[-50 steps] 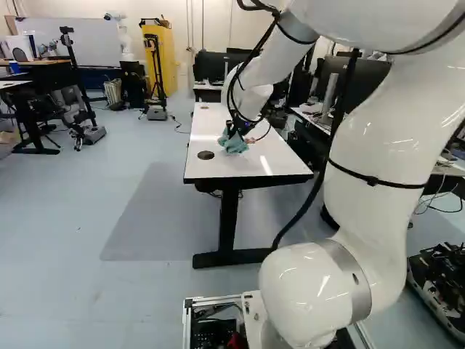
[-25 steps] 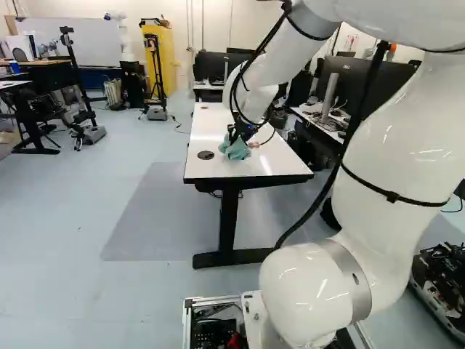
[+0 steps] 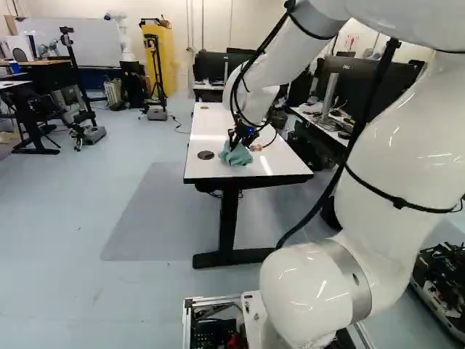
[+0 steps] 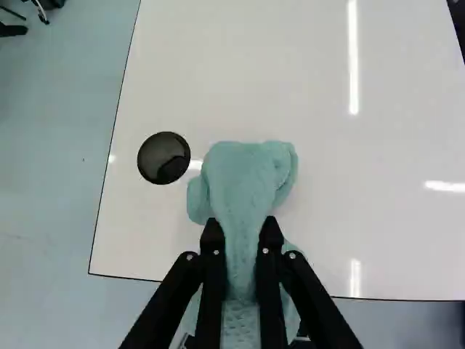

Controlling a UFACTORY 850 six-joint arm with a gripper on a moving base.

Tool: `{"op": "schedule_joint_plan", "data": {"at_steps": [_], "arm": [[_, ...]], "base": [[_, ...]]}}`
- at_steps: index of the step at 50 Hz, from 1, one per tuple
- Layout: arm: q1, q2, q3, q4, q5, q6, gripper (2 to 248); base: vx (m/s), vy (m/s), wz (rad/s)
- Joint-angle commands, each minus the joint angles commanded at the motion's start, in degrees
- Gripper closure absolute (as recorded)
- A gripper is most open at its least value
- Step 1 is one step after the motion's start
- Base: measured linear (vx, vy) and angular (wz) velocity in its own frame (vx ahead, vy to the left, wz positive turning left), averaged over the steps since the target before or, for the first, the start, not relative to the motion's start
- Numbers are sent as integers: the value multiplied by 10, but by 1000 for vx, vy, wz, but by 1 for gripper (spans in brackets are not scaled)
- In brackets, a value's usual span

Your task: Clean the table with the green towel

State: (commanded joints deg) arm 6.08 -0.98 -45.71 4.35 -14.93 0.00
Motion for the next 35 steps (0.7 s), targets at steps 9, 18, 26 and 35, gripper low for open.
{"op": "schedule_joint_plan", "data": {"at_steps": [9, 18, 26, 35], "arm": [[2, 9, 9, 0, -11, 0, 202], [2, 9, 9, 0, -12, 0, 202], [2, 9, 9, 0, -12, 0, 202], [1, 9, 9, 0, -12, 0, 202]], "base": [[0, 0, 0], [0, 0, 0], [0, 0, 0], [0, 0, 0]]}}
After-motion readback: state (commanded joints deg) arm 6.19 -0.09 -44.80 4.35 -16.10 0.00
